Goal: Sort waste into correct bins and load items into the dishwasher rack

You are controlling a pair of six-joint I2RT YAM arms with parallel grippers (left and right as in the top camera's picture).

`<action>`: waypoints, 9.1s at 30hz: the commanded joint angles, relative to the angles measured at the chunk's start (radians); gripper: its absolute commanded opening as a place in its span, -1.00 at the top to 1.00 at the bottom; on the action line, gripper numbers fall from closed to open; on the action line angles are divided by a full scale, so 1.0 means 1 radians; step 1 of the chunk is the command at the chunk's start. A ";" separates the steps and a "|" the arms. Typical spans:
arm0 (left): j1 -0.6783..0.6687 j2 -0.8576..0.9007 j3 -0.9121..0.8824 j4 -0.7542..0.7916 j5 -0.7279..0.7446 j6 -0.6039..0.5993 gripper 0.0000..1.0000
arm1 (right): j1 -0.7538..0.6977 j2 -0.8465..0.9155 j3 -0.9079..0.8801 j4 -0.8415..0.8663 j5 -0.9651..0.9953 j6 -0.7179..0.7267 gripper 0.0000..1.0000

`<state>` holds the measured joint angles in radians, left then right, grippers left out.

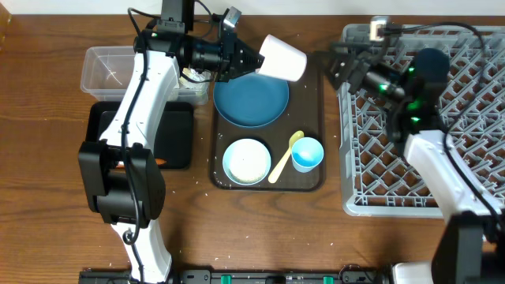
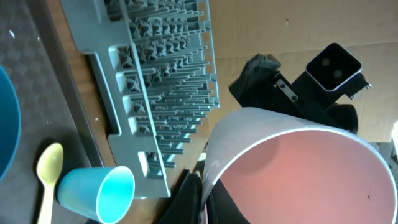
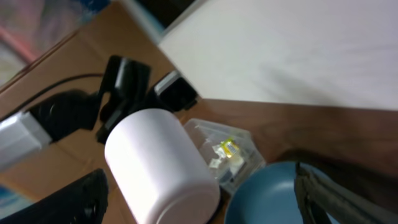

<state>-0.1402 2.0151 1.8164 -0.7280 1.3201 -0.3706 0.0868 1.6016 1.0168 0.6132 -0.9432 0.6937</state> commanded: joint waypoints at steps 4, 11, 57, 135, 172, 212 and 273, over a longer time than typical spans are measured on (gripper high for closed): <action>-0.003 -0.009 0.016 -0.042 0.023 -0.010 0.88 | 0.066 0.077 0.010 0.108 -0.063 0.030 -0.88; -0.008 -0.009 0.016 -0.060 0.023 -0.055 0.88 | 0.112 0.111 0.010 0.159 -0.063 0.035 -0.70; -0.025 -0.011 0.016 -0.105 0.130 -0.095 0.88 | 0.124 0.111 0.010 0.311 -0.124 0.076 -0.45; -0.024 -0.008 -0.027 -0.227 -1.053 -0.048 0.66 | -0.307 0.022 0.538 -1.771 0.896 -0.583 -0.04; -0.024 -0.008 -0.027 -0.262 -1.052 -0.027 0.49 | -0.308 0.192 0.385 -1.707 0.923 -0.529 -0.66; -0.546 0.058 -0.019 -0.354 -1.052 0.167 -0.10 | -0.308 0.085 0.662 -1.830 0.752 -0.546 -0.98; -0.057 -0.069 0.067 -0.171 0.253 0.054 0.88 | 0.061 0.085 0.662 -1.302 -0.205 -0.793 -0.86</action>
<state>-0.1955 1.9522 1.8751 -0.9009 1.4464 -0.2962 0.1375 1.6855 1.6726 -0.7029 -1.1061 -0.0570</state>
